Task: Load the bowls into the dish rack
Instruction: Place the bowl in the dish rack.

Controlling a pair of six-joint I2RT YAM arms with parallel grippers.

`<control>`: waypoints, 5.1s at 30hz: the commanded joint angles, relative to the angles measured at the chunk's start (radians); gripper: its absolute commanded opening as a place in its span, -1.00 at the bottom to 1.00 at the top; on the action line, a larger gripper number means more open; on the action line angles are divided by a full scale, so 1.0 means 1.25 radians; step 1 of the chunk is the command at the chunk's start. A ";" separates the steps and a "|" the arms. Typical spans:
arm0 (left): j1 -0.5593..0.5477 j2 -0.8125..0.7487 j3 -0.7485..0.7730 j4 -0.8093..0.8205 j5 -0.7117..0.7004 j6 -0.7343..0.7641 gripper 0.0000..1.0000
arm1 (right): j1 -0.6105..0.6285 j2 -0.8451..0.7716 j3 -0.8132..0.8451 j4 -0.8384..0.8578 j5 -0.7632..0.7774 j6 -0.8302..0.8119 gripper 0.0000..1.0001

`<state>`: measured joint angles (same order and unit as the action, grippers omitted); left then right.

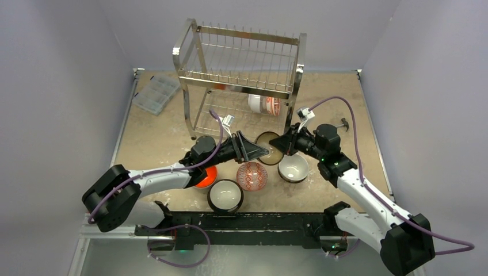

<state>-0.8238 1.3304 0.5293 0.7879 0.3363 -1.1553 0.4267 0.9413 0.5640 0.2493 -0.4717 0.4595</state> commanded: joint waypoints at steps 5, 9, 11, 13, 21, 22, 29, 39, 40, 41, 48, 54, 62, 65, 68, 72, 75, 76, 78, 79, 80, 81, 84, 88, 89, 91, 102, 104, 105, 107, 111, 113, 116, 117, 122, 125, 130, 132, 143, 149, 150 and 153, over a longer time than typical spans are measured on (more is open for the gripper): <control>0.000 0.074 0.015 0.173 0.084 -0.044 -0.87 | 0.005 -0.003 0.024 0.072 -0.020 0.047 -0.71; 0.004 0.084 0.015 0.175 0.077 -0.043 -1.00 | 0.005 -0.003 0.027 0.069 -0.019 0.048 -0.21; 0.011 0.083 0.015 0.171 0.077 -0.041 -1.00 | 0.005 -0.005 0.028 0.065 -0.013 0.047 0.03; 0.024 0.081 0.014 0.164 0.080 -0.039 -1.00 | 0.005 -0.007 0.029 0.063 -0.009 0.046 0.23; 0.079 0.022 0.004 0.035 0.059 0.046 -1.00 | 0.005 -0.024 0.032 0.051 0.014 0.043 0.86; 0.084 0.008 0.004 0.000 0.049 0.073 -1.00 | 0.005 -0.028 0.032 0.049 0.018 0.042 0.91; 0.114 -0.085 0.024 -0.191 -0.055 0.228 -1.00 | 0.005 -0.047 0.035 0.040 0.032 0.035 0.98; 0.118 -0.179 0.058 -0.310 -0.309 0.444 -1.00 | 0.005 -0.042 0.036 0.036 0.033 0.028 0.97; 0.118 -0.181 0.057 -0.307 -0.336 0.457 -1.00 | 0.005 -0.041 0.035 0.036 0.033 0.029 0.98; 0.118 -0.182 0.057 -0.304 -0.360 0.465 -1.00 | 0.005 -0.041 0.034 0.036 0.033 0.028 0.98; 0.118 -0.155 0.061 -0.244 -0.478 0.497 -1.00 | 0.005 -0.040 0.039 0.028 0.034 0.022 0.98; 0.120 -0.080 0.086 -0.158 -0.484 0.527 -1.00 | 0.005 -0.035 0.047 0.017 0.036 0.013 0.98; 0.133 0.040 0.147 -0.089 -0.524 0.585 -1.00 | 0.005 -0.034 0.054 0.002 0.040 0.006 0.98; 0.143 0.083 0.166 -0.061 -0.533 0.604 -1.00 | 0.005 -0.034 0.059 -0.006 0.048 0.005 0.98; 0.160 0.125 0.183 -0.037 -0.535 0.616 -1.00 | 0.005 -0.034 0.063 -0.008 0.051 0.004 0.98; 0.183 0.166 0.199 -0.002 -0.533 0.635 -1.00 | 0.005 -0.034 0.067 -0.018 0.053 -0.001 0.98; 0.195 0.206 0.219 0.030 -0.514 0.662 -1.00 | 0.005 -0.035 0.066 -0.020 0.055 -0.003 0.97; 0.197 0.220 0.223 0.045 -0.509 0.679 -1.00 | 0.005 -0.034 0.065 -0.020 0.055 -0.003 0.98; 0.196 0.246 0.232 0.072 -0.511 0.698 -1.00 | 0.005 -0.035 0.067 -0.023 0.058 -0.005 0.98; 0.197 0.259 0.238 0.082 -0.516 0.704 -1.00 | 0.005 -0.034 0.067 -0.025 0.061 -0.006 0.98; 0.198 0.275 0.246 0.092 -0.521 0.715 -1.00 | 0.005 -0.035 0.068 -0.028 0.064 -0.008 0.97; 0.198 0.293 0.258 0.097 -0.521 0.725 -1.00 | 0.005 -0.035 0.070 -0.030 0.067 -0.009 0.97; 0.199 0.340 0.301 0.090 -0.517 0.748 -1.00 | 0.005 -0.034 0.074 -0.036 0.072 -0.013 0.98; 0.200 0.394 0.345 0.103 -0.522 0.766 -1.00 | 0.005 -0.034 0.081 -0.049 0.082 -0.023 0.98; 0.201 0.404 0.355 0.107 -0.525 0.771 -1.00 | 0.005 -0.035 0.082 -0.052 0.084 -0.025 0.98; 0.202 0.420 0.367 0.116 -0.529 0.780 -1.00 | 0.005 -0.035 0.083 -0.055 0.087 -0.028 0.98; 0.209 0.505 0.443 0.085 -0.536 0.867 -1.00 | 0.005 -0.033 0.089 -0.070 0.095 -0.045 0.98; 0.210 0.517 0.464 0.076 -0.528 0.884 -1.00 | 0.005 -0.032 0.088 -0.069 0.095 -0.046 0.98; 0.211 0.524 0.472 0.070 -0.526 0.887 -1.00 | 0.005 -0.032 0.089 -0.069 0.095 -0.047 0.98; 0.212 0.533 0.487 0.057 -0.523 0.895 -1.00 | 0.005 -0.032 0.090 -0.069 0.095 -0.047 0.98; 0.214 0.548 0.501 0.059 -0.511 0.912 -1.00 | 0.005 -0.032 0.090 -0.071 0.099 -0.050 0.98; 0.215 0.553 0.502 0.069 -0.494 0.914 -1.00 | 0.005 -0.031 0.091 -0.072 0.100 -0.052 0.98; 0.216 0.553 0.498 0.078 -0.476 0.912 -1.00 | 0.005 -0.029 0.091 -0.072 0.100 -0.052 0.98; 0.216 0.553 0.496 0.082 -0.469 0.913 -1.00 | 0.005 -0.029 0.091 -0.071 0.100 -0.052 0.98; 0.218 0.540 0.484 0.094 -0.470 0.909 -0.51 | 0.005 -0.026 0.094 -0.069 0.098 -0.052 0.98; 0.218 0.521 0.474 0.089 -0.500 0.893 0.11 | 0.005 -0.025 0.094 -0.069 0.097 -0.052 0.98; 0.218 0.472 0.446 0.067 -0.566 0.863 0.70 | 0.005 -0.023 0.094 -0.065 0.091 -0.050 0.98; 0.218 0.448 0.425 0.065 -0.572 0.849 0.77 | 0.005 -0.022 0.094 -0.063 0.088 -0.049 0.98; 0.216 0.297 0.260 0.090 -0.481 0.682 0.87 | 0.005 -0.012 0.092 -0.042 0.067 -0.033 0.98; 0.212 0.224 0.143 0.154 -0.425 0.560 0.86 | 0.005 -0.012 0.090 -0.031 0.051 -0.025 0.98; 0.210 0.218 0.132 0.160 -0.402 0.552 0.86 | 0.005 -0.012 0.090 -0.030 0.049 -0.023 0.98; 0.199 0.207 0.104 0.174 -0.339 0.548 0.85 | 0.005 -0.015 0.088 -0.024 0.043 -0.017 0.98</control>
<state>-0.5598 1.6466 0.6903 0.8856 -0.2142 -0.3931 0.4309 0.9257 0.6357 0.1719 -0.3885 0.4259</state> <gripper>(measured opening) 0.931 0.987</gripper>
